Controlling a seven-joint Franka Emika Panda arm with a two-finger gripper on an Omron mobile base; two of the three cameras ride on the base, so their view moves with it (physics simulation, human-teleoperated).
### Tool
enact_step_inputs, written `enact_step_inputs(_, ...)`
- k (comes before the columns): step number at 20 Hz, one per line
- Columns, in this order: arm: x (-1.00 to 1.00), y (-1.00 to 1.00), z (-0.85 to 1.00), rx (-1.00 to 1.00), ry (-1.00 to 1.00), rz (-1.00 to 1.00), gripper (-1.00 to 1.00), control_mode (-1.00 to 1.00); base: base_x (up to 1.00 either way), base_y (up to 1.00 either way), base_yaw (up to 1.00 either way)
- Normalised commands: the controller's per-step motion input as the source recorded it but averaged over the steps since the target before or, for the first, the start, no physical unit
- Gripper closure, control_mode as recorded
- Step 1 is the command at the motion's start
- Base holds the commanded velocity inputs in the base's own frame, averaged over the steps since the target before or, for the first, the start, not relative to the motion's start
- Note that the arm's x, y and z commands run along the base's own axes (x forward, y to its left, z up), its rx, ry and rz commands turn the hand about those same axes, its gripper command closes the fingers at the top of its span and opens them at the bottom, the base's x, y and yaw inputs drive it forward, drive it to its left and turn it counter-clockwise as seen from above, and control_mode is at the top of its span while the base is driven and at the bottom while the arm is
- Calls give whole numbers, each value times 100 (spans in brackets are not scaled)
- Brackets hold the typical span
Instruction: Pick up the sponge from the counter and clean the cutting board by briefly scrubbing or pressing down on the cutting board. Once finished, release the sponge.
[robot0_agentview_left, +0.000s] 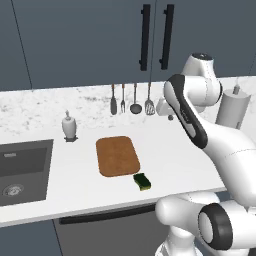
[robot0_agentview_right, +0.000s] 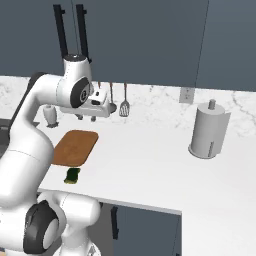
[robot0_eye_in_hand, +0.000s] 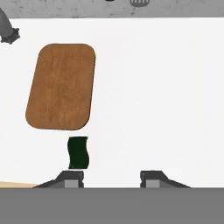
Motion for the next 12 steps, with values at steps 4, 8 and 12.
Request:
enact_step_inputs(4, 0, 5, -10, 1, 0, 0, -100, -100, 0, 0, 0)
enact_step_inputs(8, 0, 45, -35, 0, 0, 0, -100, -100, 0, 0, 0)
enact_step_inputs(12, -12, 59, -28, -5, 0, 0, -100, -100, 0, 0, 0)
